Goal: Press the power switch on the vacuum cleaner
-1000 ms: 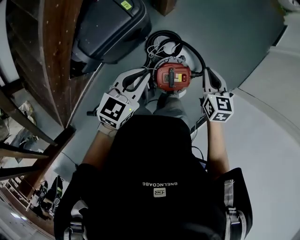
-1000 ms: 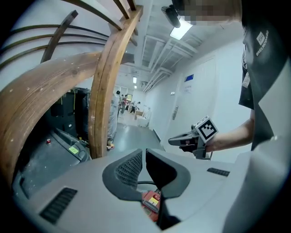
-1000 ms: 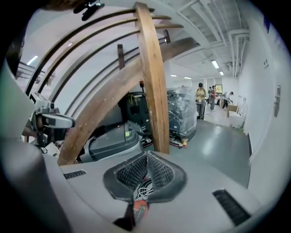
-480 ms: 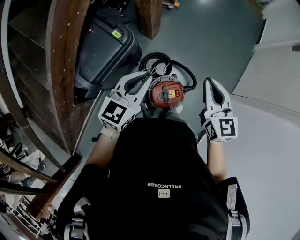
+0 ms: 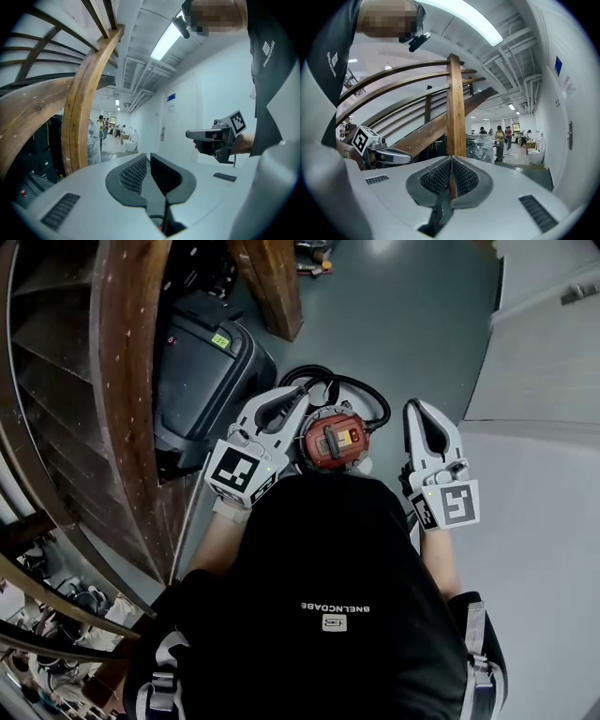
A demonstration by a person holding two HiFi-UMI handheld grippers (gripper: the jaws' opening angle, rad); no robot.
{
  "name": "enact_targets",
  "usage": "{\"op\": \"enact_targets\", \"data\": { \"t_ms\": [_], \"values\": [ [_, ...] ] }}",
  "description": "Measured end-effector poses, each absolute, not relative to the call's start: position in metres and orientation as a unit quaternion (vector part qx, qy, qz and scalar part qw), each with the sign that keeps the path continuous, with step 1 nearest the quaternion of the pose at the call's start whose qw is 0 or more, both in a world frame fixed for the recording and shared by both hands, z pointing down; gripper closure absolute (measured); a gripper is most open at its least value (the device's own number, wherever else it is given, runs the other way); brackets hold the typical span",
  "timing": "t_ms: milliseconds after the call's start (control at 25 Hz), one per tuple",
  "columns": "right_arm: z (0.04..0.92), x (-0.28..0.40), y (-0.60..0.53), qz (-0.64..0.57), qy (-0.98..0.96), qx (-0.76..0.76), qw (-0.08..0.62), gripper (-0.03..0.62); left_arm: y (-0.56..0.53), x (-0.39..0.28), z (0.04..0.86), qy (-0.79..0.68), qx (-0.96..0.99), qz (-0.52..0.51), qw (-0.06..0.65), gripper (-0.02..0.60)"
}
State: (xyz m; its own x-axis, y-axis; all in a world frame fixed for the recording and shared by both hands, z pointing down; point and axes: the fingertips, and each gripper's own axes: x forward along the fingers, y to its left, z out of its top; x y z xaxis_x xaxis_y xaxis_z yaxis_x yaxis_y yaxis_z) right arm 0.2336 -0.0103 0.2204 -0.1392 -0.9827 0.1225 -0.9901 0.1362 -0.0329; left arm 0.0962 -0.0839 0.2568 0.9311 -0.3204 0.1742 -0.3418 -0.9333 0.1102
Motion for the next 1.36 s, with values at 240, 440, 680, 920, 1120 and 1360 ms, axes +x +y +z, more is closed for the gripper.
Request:
{"op": "enact_targets", "data": {
  "t_ms": [240, 440, 680, 920, 1120, 1360],
  "values": [
    [0.221, 0.239, -0.008, 0.049, -0.744, 0.666, 0.036, 0.566, -0.082, 0.11, 0.254, -0.15, 0.984, 0.076, 0.063, 0.565],
    [0.227, 0.249, -0.009, 0.065, -0.737, 0.673, 0.028, 0.566, -0.083, 0.116, 0.257, -0.141, 0.985, 0.079, 0.067, 0.565],
    [0.226, 0.25, -0.008, 0.065, -0.733, 0.677, 0.027, 0.566, -0.082, 0.119, 0.256, -0.133, 0.986, 0.08, 0.067, 0.565],
    [0.229, 0.249, -0.014, 0.069, -0.734, 0.675, 0.031, 0.566, -0.085, 0.118, 0.257, -0.13, 0.986, 0.081, 0.07, 0.565],
    [0.232, 0.247, -0.014, 0.071, -0.734, 0.674, 0.031, 0.566, -0.086, 0.115, 0.262, -0.131, 0.985, 0.083, 0.074, 0.565],
    [0.233, 0.248, -0.014, 0.074, -0.735, 0.673, 0.033, 0.566, -0.085, 0.116, 0.26, -0.131, 0.985, 0.084, 0.074, 0.565]
  ]
}}
